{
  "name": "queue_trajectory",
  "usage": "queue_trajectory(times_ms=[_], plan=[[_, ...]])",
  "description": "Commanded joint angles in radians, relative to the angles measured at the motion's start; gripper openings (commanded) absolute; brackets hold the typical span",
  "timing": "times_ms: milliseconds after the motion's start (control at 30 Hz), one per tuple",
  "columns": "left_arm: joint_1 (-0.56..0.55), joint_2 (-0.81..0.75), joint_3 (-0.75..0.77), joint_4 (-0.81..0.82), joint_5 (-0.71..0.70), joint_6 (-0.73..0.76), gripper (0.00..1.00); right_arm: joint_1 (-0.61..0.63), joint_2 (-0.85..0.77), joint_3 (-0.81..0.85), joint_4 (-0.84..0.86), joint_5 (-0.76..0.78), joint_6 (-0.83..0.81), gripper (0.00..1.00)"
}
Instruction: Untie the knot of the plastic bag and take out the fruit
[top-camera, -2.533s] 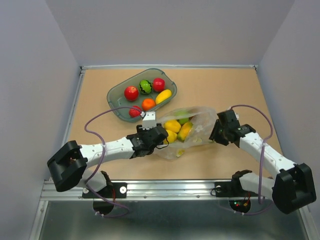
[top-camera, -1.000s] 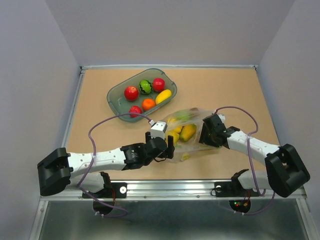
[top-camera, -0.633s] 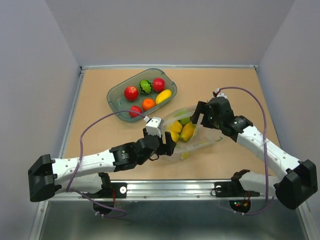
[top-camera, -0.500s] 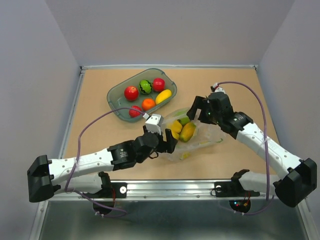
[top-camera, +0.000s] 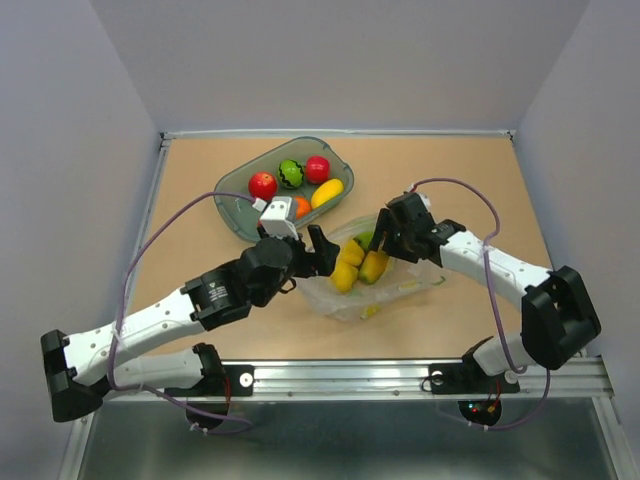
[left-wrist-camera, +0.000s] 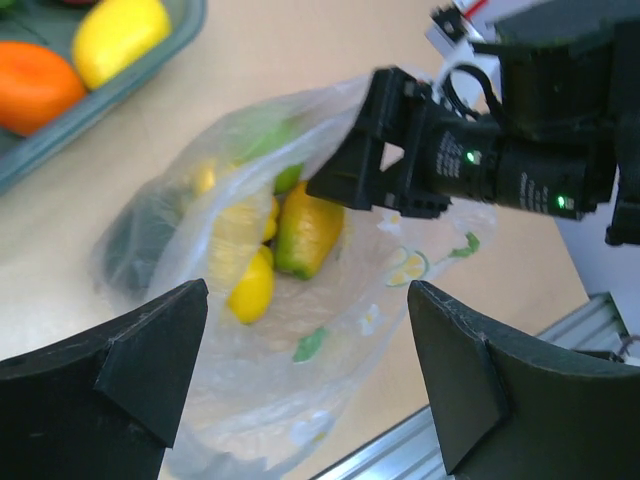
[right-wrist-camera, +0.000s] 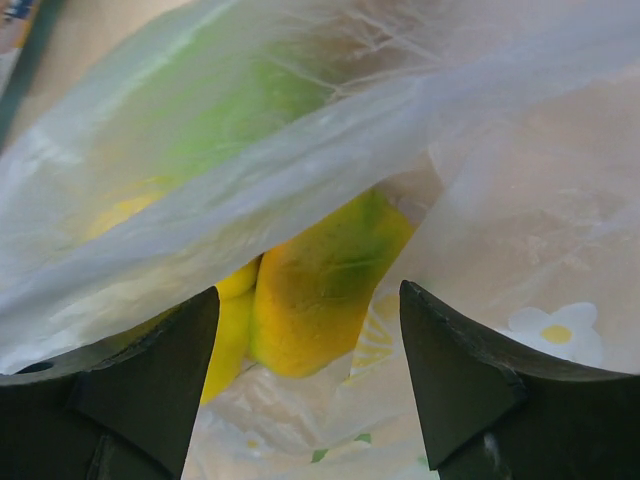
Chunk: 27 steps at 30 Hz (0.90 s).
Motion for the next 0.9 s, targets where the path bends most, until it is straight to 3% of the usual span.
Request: queue_trajectory(times_ms=[0,167,433,667,867], plan=[[0.075,-0.074,-0.017,-0.052,-0.008,0.041,0.93,0.009,0.059,-0.020,0.095,0.036,0.047,0.77],[0.183,-0.158,-0.077,-0.090,-0.035,0.110,0.95,0.012,0.149,-0.023,0.129,0.013,0.062,0.80],[0.260,-0.285,-0.227,-0.069,-0.087,0.181,0.97,0.017,0.231,-0.063,0.187,0.002,0.038,0.87],[0.272,-0.451,-0.379,0.038,-0.089,0.170,0.99,0.017,0.060,-0.081,0.167,0.022,-0.011,0.59],[0.272,-0.509,-0.392,0.063,-0.117,0.201,0.99,0.017,-0.099,-0.070,0.109,0.025,-0.085,0.44]])
